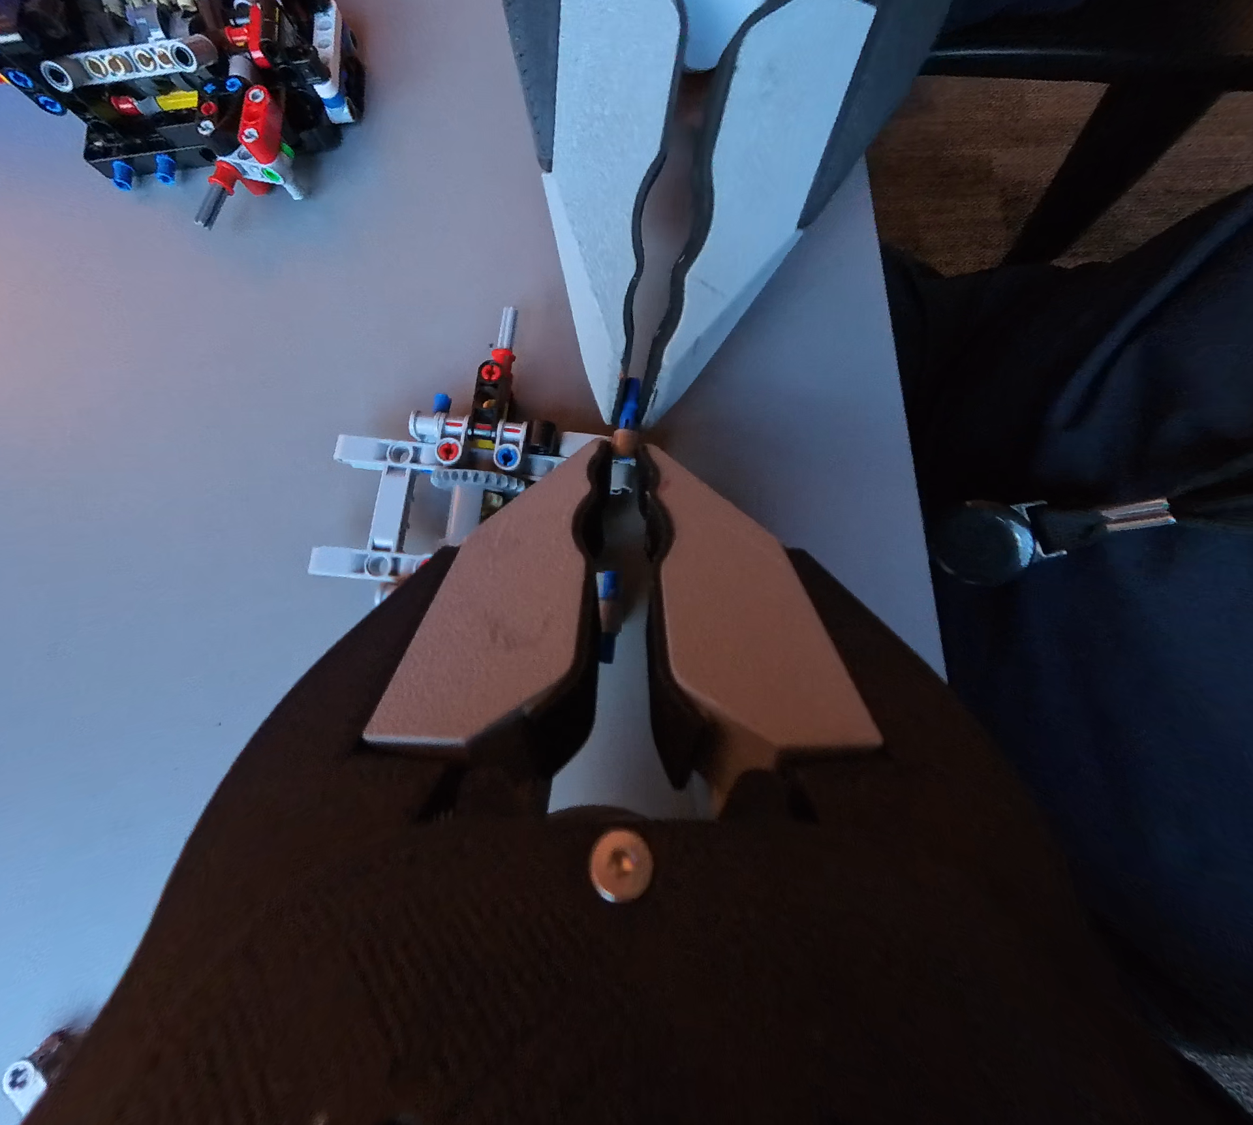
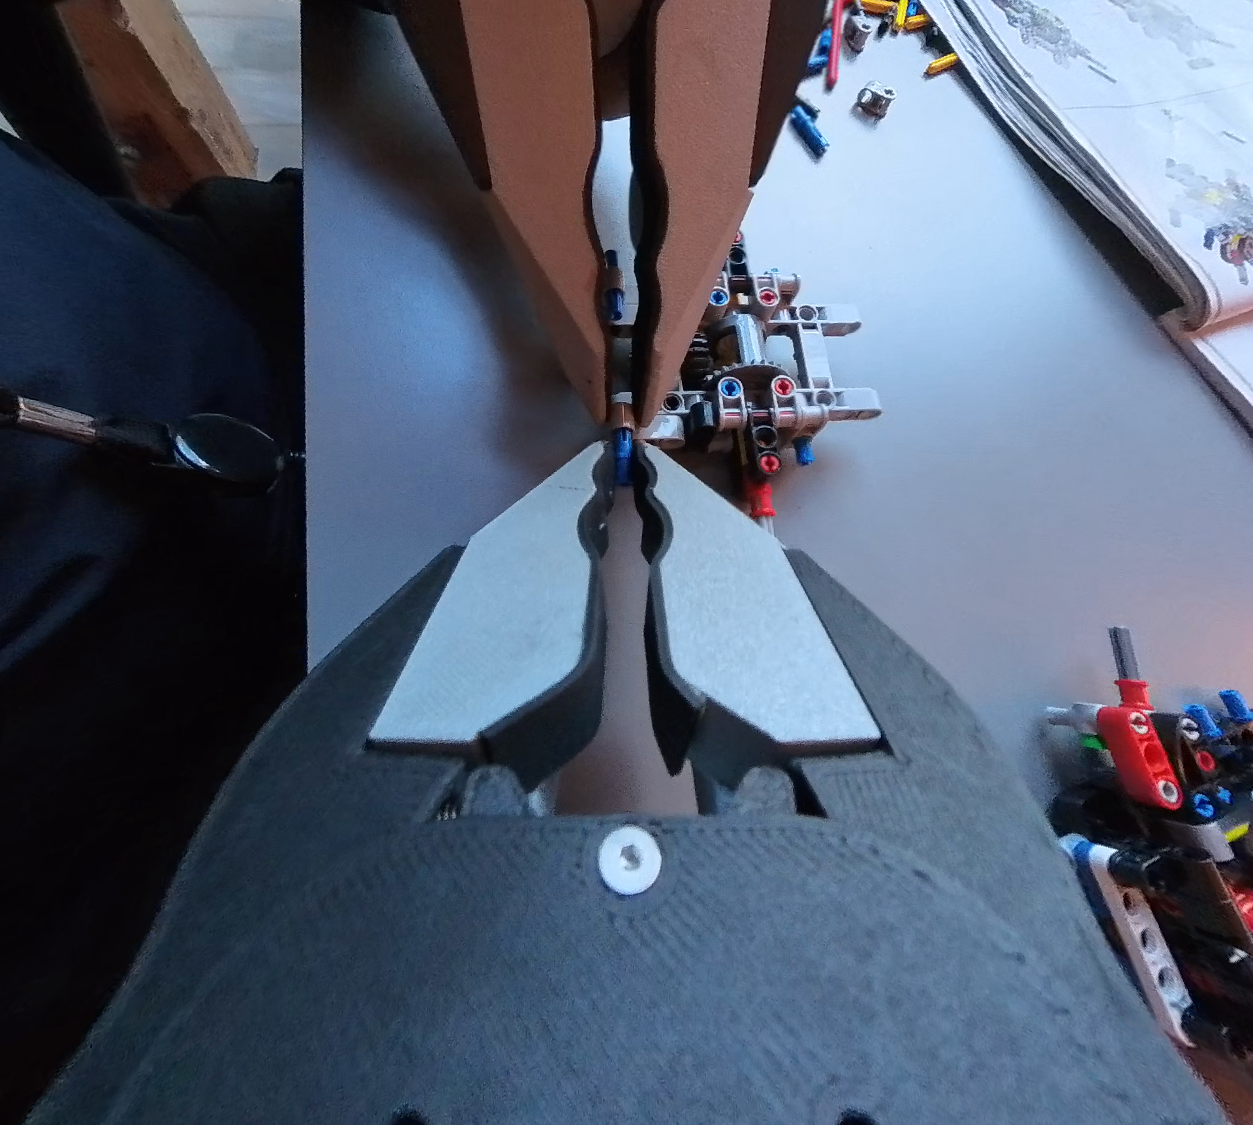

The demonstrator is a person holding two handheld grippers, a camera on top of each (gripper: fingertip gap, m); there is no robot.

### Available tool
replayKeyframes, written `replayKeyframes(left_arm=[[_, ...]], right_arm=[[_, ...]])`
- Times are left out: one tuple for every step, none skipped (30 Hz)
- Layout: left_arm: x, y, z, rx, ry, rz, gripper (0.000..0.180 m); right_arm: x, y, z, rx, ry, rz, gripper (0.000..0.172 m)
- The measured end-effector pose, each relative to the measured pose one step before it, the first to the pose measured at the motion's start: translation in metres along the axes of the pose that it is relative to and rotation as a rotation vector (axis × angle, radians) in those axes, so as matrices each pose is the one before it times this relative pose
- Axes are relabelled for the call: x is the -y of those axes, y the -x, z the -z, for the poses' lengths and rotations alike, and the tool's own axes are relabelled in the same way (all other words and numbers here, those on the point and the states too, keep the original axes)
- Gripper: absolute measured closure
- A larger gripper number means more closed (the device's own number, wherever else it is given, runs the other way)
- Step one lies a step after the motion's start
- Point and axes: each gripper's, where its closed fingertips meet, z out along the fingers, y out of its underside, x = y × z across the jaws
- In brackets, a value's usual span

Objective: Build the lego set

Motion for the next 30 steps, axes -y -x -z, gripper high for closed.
replayKeyframes(left_arm=[[0.00013,-0.00003,-0.00011,0.0034,0.0018,-0.0048,0.176],[0.00003,-0.00025,-0.00011,0.0008,0.0013,-0.0027,0.175],[0.00017,-0.00062,-0.00011,-0.0024,-0.0008,-0.0009,0.176],[0.00027,-0.00079,-0.00026,-0.0049,-0.0021,0.0005,0.176],[0.00030,-0.00064,-0.00031,-0.0035,-0.0019,0.0003,0.176],[0.00030,-0.00038,-0.00036,-0.0011,-0.0012,-0.0007,0.176],[-0.00016,0.00019,0.00010,0.0019,0.0008,0.0000,0.176],[-0.00042,0.00098,0.00040,0.0048,0.0024,0.0007,0.175],[-0.00055,0.00130,0.00056,0.0056,0.0019,0.0016,0.175],[-0.00035,0.00058,0.00035,0.0000,-0.0001,0.0026,0.175],[-0.00018,0.00027,0.00008,-0.0008,-0.0007,0.0025,0.176],[0.00000,-0.00015,0.00000,-0.0009,0.0000,0.0004,0.176],[0.00002,0.00007,-0.00009,0.0010,0.0010,-0.0020,0.176],[-0.00003,0.00002,-0.00003,0.0003,0.0010,-0.0016,0.175],[-0.00002,-0.00006,0.00001,-0.0011,0.0001,0.0006,0.175],[0.00001,0.00005,-0.00009,-0.0015,-0.0010,0.0014,0.176],[0.00003,-0.00016,-0.00005,-0.0021,-0.0018,0.0011,0.176],[0.00013,-0.00077,-0.00012,-0.0060,-0.0022,0.0009,0.176],[0.00014,-0.00036,-0.00020,-0.0023,-0.0012,-0.0006,0.176],[-0.00012,0.00002,0.00011,0.0002,0.0002,-0.0040,0.176],[-0.00013,0.00000,0.00004,-0.0004,0.0013,-0.0017,0.175],[-0.00010,0.00003,0.00000,0.0000,0.0015,-0.0004,0.175],[-0.00001,0.00018,-0.00005,0.0003,0.0007,0.0001,0.175],[-0.00016,0.00019,0.00011,-0.0001,0.0007,0.0001,0.175],[-0.00023,-0.00002,0.00025,-0.0024,0.0018,0.0007,0.176],[-0.00029,0.00013,0.00031,-0.0028,0.0017,0.0025,0.176],[-0.00025,0.00018,0.00021,-0.0023,0.0006,0.0038,0.176],[-0.00014,0.00010,0.00021,-0.0017,-0.0009,0.0041,0.176],[-0.00005,0.00003,0.00000,-0.0008,-0.0012,0.0030,0.176],[0.00009,-0.00001,-0.00004,-0.0002,-0.0007,0.0017,0.176]], right_arm=[[-0.00012,-0.00020,0.00021,-0.0067,-0.0009,0.0072,0.170],[-0.00010,0.00017,0.00023,-0.0101,-0.0011,0.0147,0.170],[-0.00020,0.00044,0.00035,-0.0098,-0.0008,0.0164,0.170],[-0.00025,0.00051,0.00054,-0.0074,-0.0010,0.0135,0.170],[-0.00021,0.00053,0.00061,-0.0043,-0.0008,0.0088,0.170],[-0.00028,-0.00029,0.00063,-0.0041,-0.0009,0.0021,0.170],[-0.00015,-0.00087,0.00083,-0.0027,-0.0022,-0.0058,0.165],[-0.00036,-0.00032,0.00121,0.0077,-0.0037,-0.0112,0.159],[-0.00025,-0.00042,0.00141,0.0089,-0.0044,-0.0145,0.155],[-0.00020,-0.00103,0.00171,0.0026,-0.0056,-0.0112,0.156],[-0.00019,-0.00045,0.00170,0.0013,-0.0049,-0.0021,0.164],[-0.00029,-0.00018,0.00102,-0.0009,-0.0030,0.0041,0.171],[-0.00043,-0.00031,0.00030,-0.0040,0.0008,0.0042,0.172],[-0.00042,0.00023,-0.00025,-0.0008,0.0037,0.0032,0.172],[-0.00073,0.00027,-0.00072,0.0002,0.0067,0.0028,0.170],[-0.00098,0.00034,-0.00078,0.0017,0.0082,0.0023,0.170],[-0.00069,0.00046,-0.00075,0.0031,0.0062,0.0028,0.169],[-0.00024,0.00024,-0.00023,0.0015,0.0025,0.0031,0.170],[0.00009,0.00018,-0.00011,0.0024,0.0000,0.0025,0.171],[0.00011,-0.00007,-0.00003,0.0022,-0.0003,0.0013,0.171],[0.00021,-0.00005,-0.00006,0.0016,-0.0007,0.0029,0.171],[-0.00001,0.00005,-0.00020,0.0006,0.0012,0.0045,0.172],[0.00000,-0.00008,-0.00022,0.0000,0.0026,0.0043,0.172],[-0.00014,-0.00004,-0.00036,-0.0004,0.0028,0.0045,0.172],[0.00016,0.00002,-0.00039,-0.0006,0.0016,0.0061,0.172],[0.00020,-0.00004,-0.00052,0.0007,0.0012,0.0037,0.172],[0.00025,-0.00022,-0.00051,0.0032,0.0009,-0.0013,0.172],[0.00024,-0.00020,-0.00032,0.0037,0.0006,-0.0023,0.172],[0.00015,-0.00017,-0.00030,0.0024,0.0008,-0.0013,0.172],[0.00017,-0.00004,-0.00020,0.0011,0.0009,0.0002,0.172]])
